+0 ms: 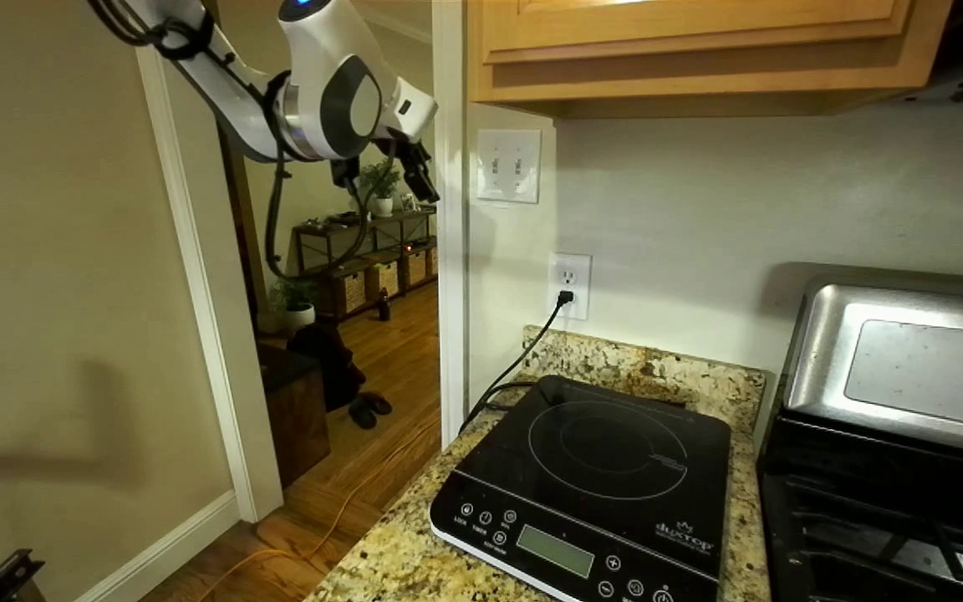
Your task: Flip up the switch at the right
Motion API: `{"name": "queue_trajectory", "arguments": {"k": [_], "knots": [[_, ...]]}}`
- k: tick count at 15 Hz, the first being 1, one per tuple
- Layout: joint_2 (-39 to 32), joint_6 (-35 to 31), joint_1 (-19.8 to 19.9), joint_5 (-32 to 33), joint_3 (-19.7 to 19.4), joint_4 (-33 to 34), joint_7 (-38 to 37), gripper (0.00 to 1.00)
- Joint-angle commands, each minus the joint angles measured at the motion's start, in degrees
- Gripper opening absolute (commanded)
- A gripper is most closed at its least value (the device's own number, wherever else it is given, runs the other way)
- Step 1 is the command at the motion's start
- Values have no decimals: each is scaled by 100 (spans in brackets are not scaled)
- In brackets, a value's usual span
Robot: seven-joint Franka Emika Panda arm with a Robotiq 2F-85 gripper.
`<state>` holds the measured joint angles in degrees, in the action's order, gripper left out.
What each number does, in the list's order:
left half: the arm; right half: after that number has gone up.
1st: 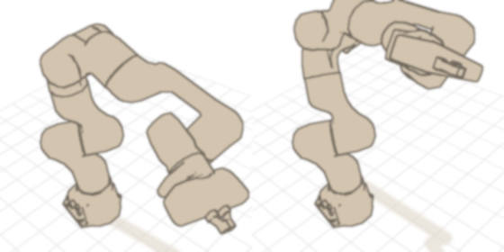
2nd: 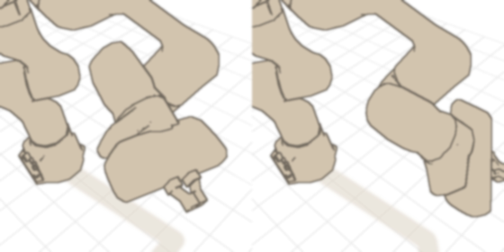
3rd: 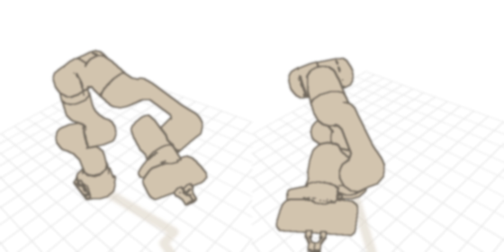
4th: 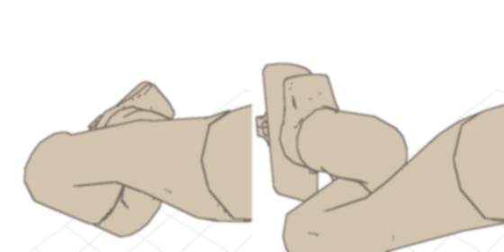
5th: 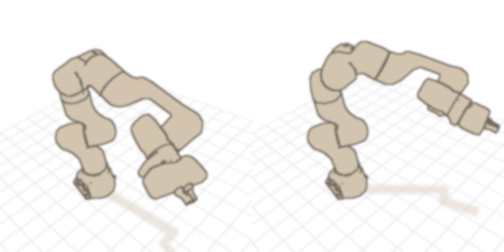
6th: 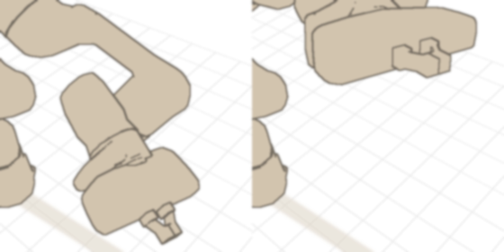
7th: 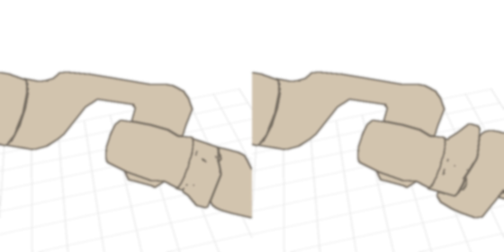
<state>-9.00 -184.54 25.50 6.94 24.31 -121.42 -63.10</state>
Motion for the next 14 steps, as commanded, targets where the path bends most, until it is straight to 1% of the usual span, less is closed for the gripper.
{"name": "queue_trajectory", "arguments": {"k": [1,3,5,6,7,8,10,11,12,14], "knots": [[805,885,300,-156,617,-701,494,100],[1024,1490,245,-534,831,-818,987,100],[1279,2192,132,-966,893,-903,1531,100],[1439,2568,-1005,-1143,-206,-949,1770,100],[1587,2875,-1165,-1204,-379,-1018,1953,100],[1725,3115,-1422,-1136,-640,-1104,1994,100],[1941,3362,-1779,-934,-1011,-1269,1980,100],[2039,3374,-1871,-825,-1113,-1356,1890,100],[1609,3207,-1965,-862,-1177,-992,1841,100],[1776,3255,-2024,-819,-1251,-1143,1840,100]]}}
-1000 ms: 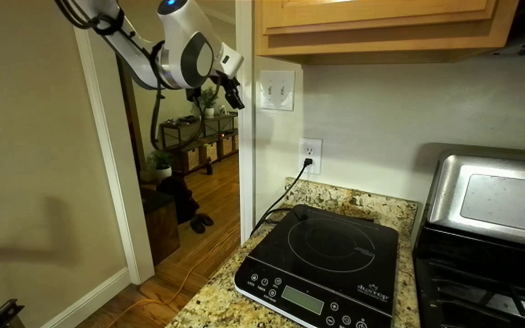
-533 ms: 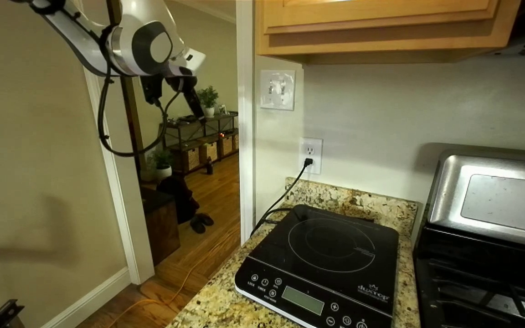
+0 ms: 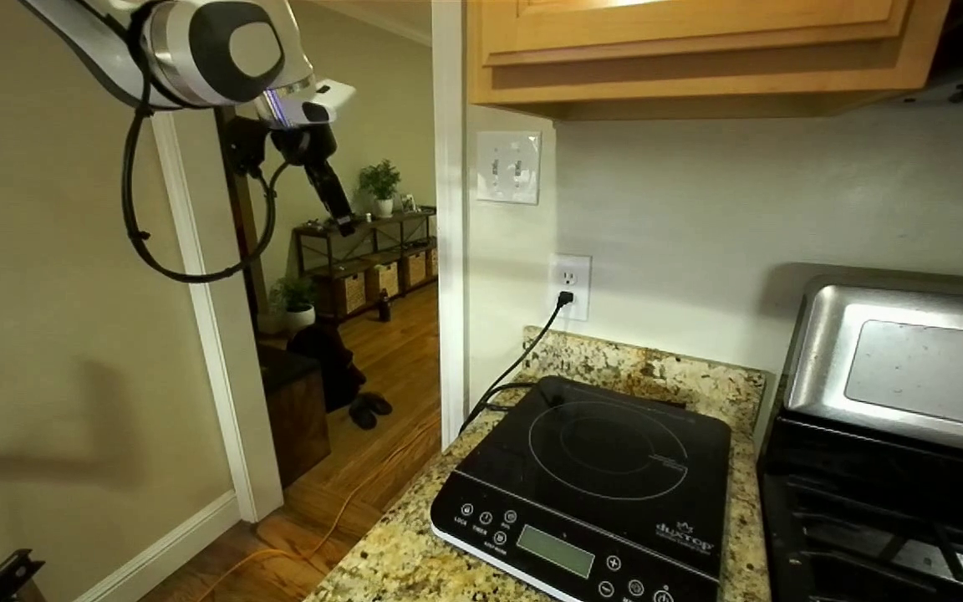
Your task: Flip up the switch at the right
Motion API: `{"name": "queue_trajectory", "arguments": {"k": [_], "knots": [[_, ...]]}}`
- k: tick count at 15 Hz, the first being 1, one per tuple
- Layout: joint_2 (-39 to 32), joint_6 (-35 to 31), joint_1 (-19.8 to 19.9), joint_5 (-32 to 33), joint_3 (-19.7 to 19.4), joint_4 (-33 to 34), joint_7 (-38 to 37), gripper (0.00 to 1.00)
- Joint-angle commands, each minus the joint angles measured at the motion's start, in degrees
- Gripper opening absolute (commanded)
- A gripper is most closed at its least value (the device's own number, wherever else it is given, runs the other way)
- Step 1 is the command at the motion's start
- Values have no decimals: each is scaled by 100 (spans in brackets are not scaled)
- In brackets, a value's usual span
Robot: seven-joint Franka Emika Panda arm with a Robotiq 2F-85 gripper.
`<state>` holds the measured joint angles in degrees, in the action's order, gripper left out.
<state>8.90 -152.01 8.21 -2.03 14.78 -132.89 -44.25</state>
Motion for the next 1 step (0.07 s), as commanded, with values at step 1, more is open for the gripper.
{"name": "queue_trajectory", "arguments": {"k": [1], "knots": [[20,3,-298,89,-302,-34,-46,100]]}}
